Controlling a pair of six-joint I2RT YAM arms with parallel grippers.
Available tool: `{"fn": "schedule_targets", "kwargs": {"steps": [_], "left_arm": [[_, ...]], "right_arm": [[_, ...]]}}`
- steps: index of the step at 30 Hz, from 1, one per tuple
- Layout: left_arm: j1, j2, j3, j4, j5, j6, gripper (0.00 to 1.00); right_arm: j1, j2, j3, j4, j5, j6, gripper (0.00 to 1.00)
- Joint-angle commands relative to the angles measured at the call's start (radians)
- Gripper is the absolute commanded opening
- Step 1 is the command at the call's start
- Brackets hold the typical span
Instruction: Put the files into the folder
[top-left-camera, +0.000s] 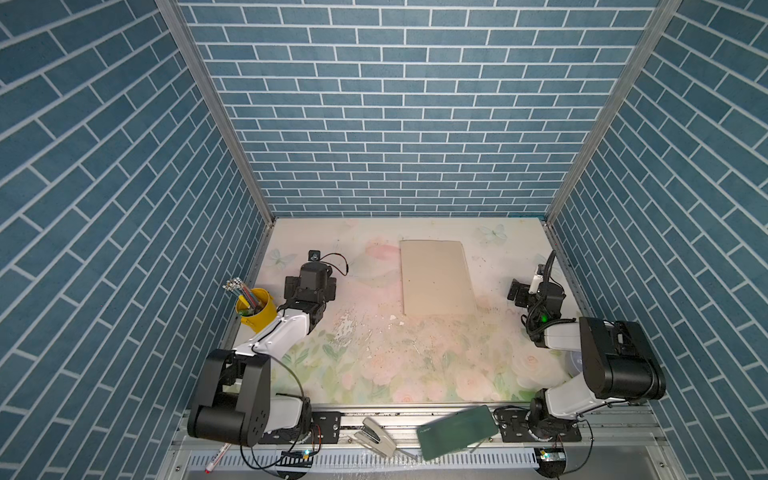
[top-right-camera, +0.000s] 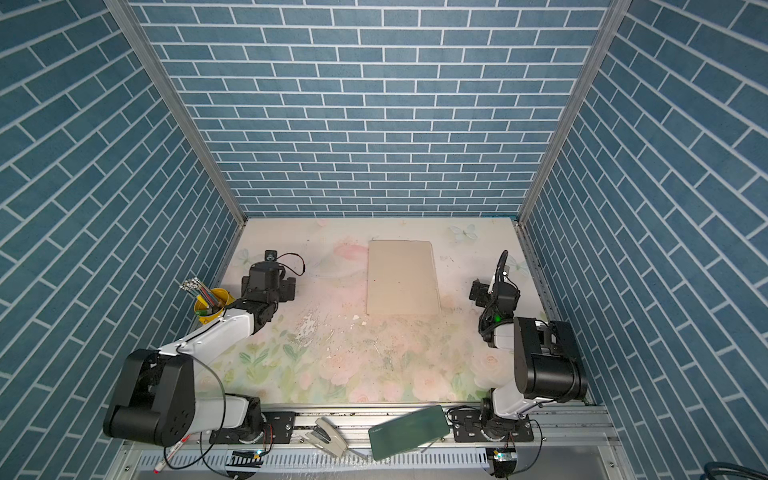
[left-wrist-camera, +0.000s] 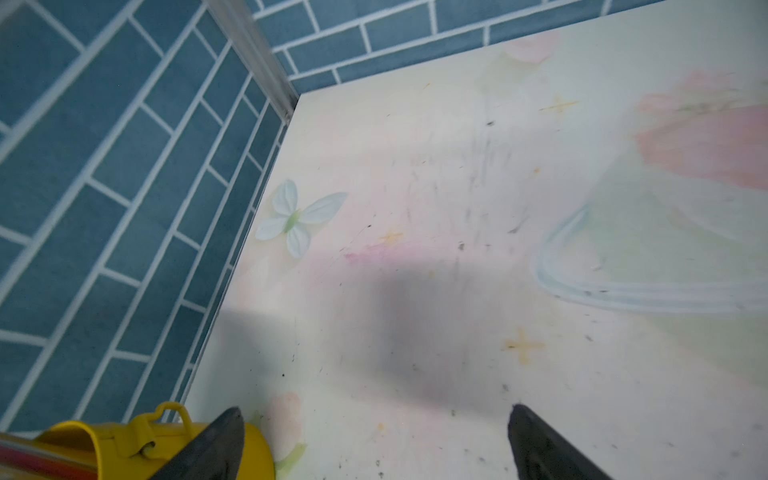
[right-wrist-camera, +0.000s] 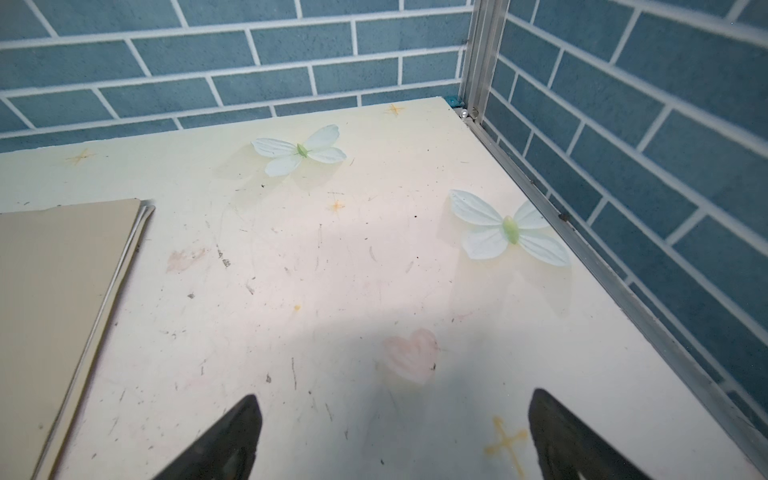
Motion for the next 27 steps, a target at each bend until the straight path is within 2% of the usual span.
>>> {"fn": "schedule_targets", "kwargs": {"steps": [1,5,7,9,11,13,14,16,27], "left_arm": [[0.057,0.053,-0.049,0.266,0.126,0.002,0.99],[0.072,0.144,-0.101,0.431,0.155,0.002,1.0],[0.075,0.139,-0.118,0.446,0.188,0.007,1.0],[0.076,0.129,-0.179,0.542,0.226,0.021,1.0],[0.074,0.185,-0.291,0.82,0.219,0.029,1.0],[0.076,0.158,-0.289,0.766,0.139,-0.014,1.0],[0.073,0.175,-0.29,0.797,0.126,-0.005,1.0],[0.071,0.165,-0.271,0.739,0.131,-0.007,1.0],[0.071,0.168,-0.27,0.748,0.129,-0.006,1.0]], "right_arm": [[0.0,0.001,-0.007,0.034,-0.008,-0.036,0.99],[0.0,0.0,-0.007,0.034,-0.009,-0.036,0.99],[0.0,0.0,-0.006,0.033,-0.009,-0.035,0.99],[0.0,0.0,-0.007,0.033,-0.007,-0.035,0.99],[0.0,-0.001,-0.007,0.033,-0.008,-0.035,0.99],[0.0,0.001,-0.007,0.032,-0.008,-0.036,0.99],[0.0,0.0,-0.006,0.033,-0.008,-0.035,0.99],[0.0,-0.001,-0.007,0.032,-0.008,-0.036,0.99],[0.0,0.002,-0.003,0.028,-0.008,-0.036,0.99]]}}
